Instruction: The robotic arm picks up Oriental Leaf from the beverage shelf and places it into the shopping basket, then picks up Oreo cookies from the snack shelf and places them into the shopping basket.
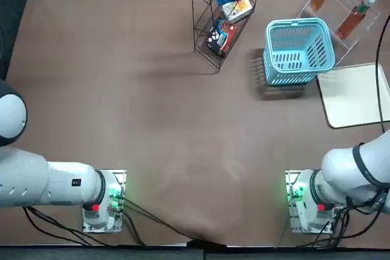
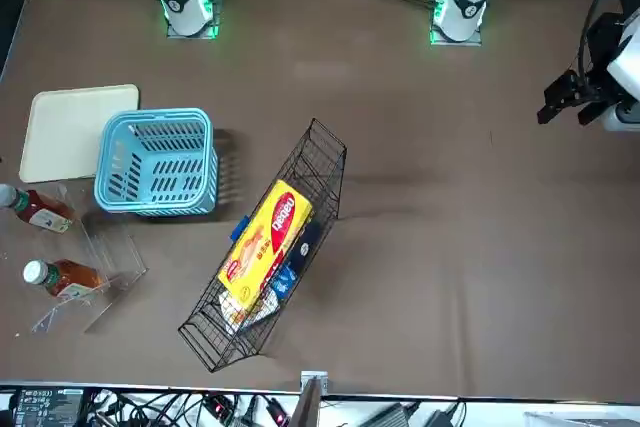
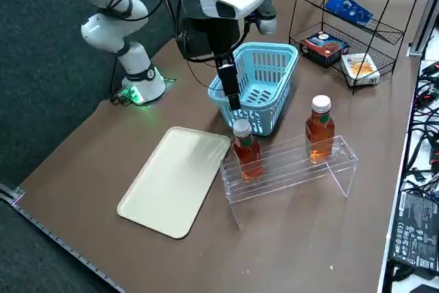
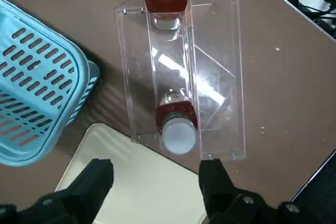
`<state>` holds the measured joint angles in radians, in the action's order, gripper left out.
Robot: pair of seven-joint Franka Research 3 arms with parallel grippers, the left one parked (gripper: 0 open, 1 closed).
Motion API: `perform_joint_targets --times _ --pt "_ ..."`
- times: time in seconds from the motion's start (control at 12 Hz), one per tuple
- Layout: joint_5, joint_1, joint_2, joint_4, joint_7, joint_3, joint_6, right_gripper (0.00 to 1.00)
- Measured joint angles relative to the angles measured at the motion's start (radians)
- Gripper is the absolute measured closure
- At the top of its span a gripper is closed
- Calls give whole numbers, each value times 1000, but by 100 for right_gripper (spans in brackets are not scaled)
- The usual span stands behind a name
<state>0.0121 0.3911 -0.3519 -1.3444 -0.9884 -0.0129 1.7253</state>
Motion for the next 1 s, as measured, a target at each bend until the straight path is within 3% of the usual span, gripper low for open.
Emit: perform_joint_targets --times 1.0 --pt "0 8 -96 -10 -15 0 120 0"
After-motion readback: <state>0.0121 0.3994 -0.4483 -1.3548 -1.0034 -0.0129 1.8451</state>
